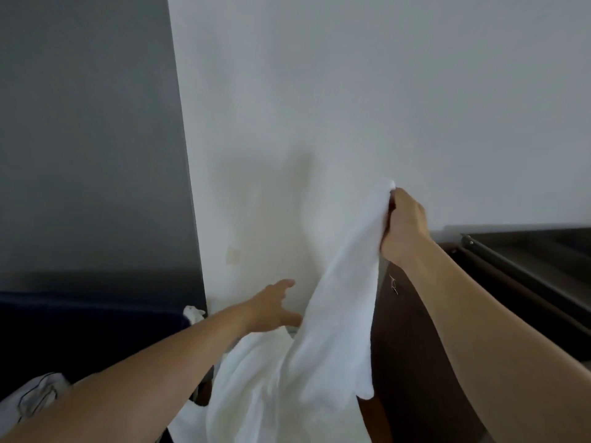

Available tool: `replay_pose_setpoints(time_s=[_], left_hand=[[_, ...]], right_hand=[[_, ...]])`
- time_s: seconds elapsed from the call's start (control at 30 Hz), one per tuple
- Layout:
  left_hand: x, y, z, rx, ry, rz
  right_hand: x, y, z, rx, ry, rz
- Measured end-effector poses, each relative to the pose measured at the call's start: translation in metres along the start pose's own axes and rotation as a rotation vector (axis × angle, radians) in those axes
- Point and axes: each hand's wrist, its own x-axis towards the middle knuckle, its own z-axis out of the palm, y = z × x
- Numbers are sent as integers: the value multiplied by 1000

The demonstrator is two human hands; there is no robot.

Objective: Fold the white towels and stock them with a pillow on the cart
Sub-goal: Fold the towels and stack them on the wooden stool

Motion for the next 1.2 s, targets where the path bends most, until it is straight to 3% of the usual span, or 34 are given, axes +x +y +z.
replay_pose_setpoints(time_s=[0.1, 0.17, 0.2, 0.3, 0.4, 0.47, 0.57, 0.67, 0.73, 0.8, 0.87, 0.97, 1.03, 1.1, 1.2], left_hand=[[-12, 41, 4, -236, -61, 248], [-19, 59, 4, -402, -16, 317], [-21, 63, 5, -371, 33, 346], [-18, 59, 10, -147, 225, 325], [-19, 61, 7, -445, 369, 236], [-20, 64, -3, -466, 439, 249], [-25, 65, -14, -365, 333, 318], [-27, 44, -5, -171, 161, 271], [-24, 23, 1, -199, 162, 193], [-22, 10, -1, -264, 234, 124], [-19, 18, -10, -183, 290, 134], [-15, 65, -25, 81, 413, 289], [-13, 90, -35, 207, 441, 383], [-11, 95, -40, 275, 456, 419], [-14, 74, -36, 86, 457, 392]], right_hand=[[-8, 12, 16, -176, -132, 6], [-10, 20, 21, -298, -130, -23], [-10, 24, 21, -331, -105, -34], [-11, 28, 17, -342, -153, -34], [-13, 24, 8, -578, -395, -166], [-12, 23, 0, -737, -465, -227], [-8, 14, -7, -508, -355, -280], [-6, -5, -8, -251, -256, -300], [-7, -26, -7, -68, -221, -342], [-8, -40, -7, -55, -257, -386], [-9, -41, -4, -206, -397, -338], [-16, -6, 0, -679, -691, -209], [-22, 20, 4, -794, -820, -126], [-26, 37, 6, -755, -802, -59], [-25, 35, 6, -1033, -669, -311]])
